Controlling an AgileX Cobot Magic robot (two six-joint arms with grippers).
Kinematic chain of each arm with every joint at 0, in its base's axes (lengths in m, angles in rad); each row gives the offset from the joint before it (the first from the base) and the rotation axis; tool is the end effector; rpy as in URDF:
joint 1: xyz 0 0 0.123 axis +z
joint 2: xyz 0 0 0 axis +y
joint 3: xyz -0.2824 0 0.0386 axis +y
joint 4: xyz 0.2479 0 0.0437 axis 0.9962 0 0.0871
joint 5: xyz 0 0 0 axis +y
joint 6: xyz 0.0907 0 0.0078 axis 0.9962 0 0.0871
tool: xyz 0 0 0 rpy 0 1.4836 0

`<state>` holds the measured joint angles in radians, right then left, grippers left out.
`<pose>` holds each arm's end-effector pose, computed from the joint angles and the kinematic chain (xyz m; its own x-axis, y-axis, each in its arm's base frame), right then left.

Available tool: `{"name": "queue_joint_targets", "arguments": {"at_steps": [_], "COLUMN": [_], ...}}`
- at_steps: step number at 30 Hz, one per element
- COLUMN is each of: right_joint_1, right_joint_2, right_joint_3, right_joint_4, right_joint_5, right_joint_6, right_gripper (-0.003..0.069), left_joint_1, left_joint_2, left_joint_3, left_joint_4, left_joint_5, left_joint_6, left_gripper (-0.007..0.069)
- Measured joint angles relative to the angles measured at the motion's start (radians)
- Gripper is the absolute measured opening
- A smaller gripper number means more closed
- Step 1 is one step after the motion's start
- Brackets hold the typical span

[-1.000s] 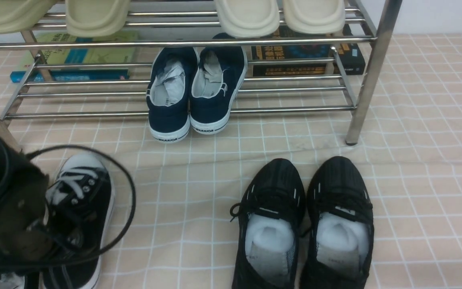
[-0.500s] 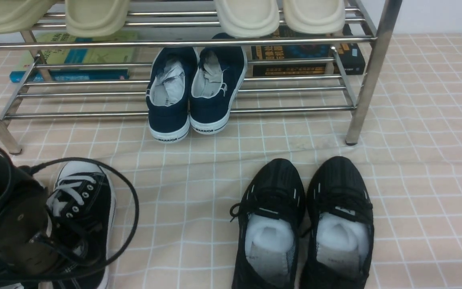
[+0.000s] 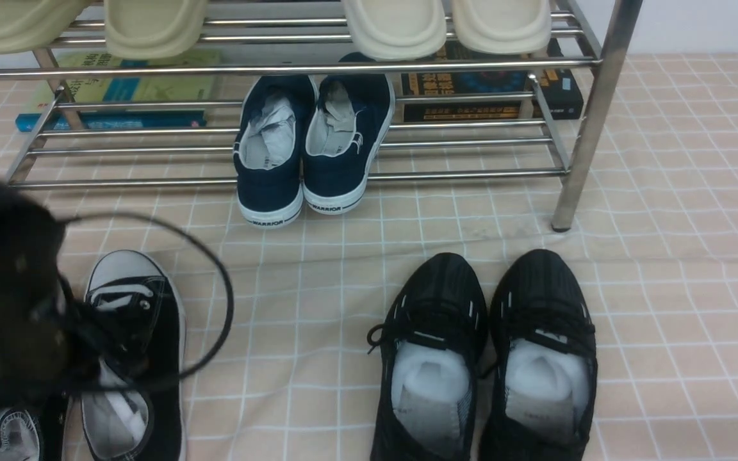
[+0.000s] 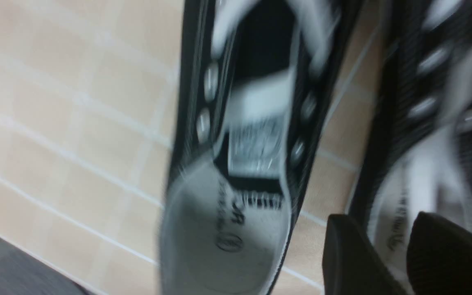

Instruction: Take the shoes off the shelf from the light coffee tablecloth by hand.

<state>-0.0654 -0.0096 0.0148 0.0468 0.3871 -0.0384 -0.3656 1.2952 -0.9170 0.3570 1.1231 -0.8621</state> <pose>0.0521 -0.0018 0.1739 -0.2991 0.0245 -0.9539 0.0500 0.9987 0.0100 0.2179 -0.0527 0.2693 -0.8858 -0.3172 -0.3387 -0.3748 0.9194 0.1192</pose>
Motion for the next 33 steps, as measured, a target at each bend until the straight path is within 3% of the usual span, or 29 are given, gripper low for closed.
{"name": "queue_joint_targets", "arguments": {"at_steps": [6,9,15,22,24,25,33], "right_joint_1": [0.0,0.0,0.0,0.0,0.0,0.0,0.0], "right_joint_2": [0.0,0.0,0.0,0.0,0.0,0.0,0.0], "right_joint_3": [0.0,0.0,0.0,0.0,0.0,0.0,0.0], "right_joint_4": [0.0,0.0,0.0,0.0,0.0,0.0,0.0], "right_joint_5": [0.0,0.0,0.0,0.0,0.0,0.0,0.0], "right_joint_6": [0.0,0.0,0.0,0.0,0.0,0.0,0.0], "right_gripper": [0.0239,0.0239,0.0239,0.0239,0.0239,0.024,0.024], "left_joint_1": [0.0,0.0,0.0,0.0,0.0,0.0,0.0], "left_joint_2": [-0.075,-0.183,-0.349,-0.645,-0.729,-0.839,-1.16], "left_joint_3": [-0.189,-0.215,-0.169,0.074,0.147,0.244,0.523], "left_joint_4": [0.017,0.026,-0.039,-0.282,-0.304,-0.315,-0.325], "left_joint_5": [0.085,0.103,0.12,0.114,0.064,-0.068,-0.6], "left_joint_6": [0.242,0.341,0.47,0.661,0.671,0.673,0.676], "left_gripper": [0.0143,0.0027,0.0001,0.0003,0.0004,0.0004,0.0014]}}
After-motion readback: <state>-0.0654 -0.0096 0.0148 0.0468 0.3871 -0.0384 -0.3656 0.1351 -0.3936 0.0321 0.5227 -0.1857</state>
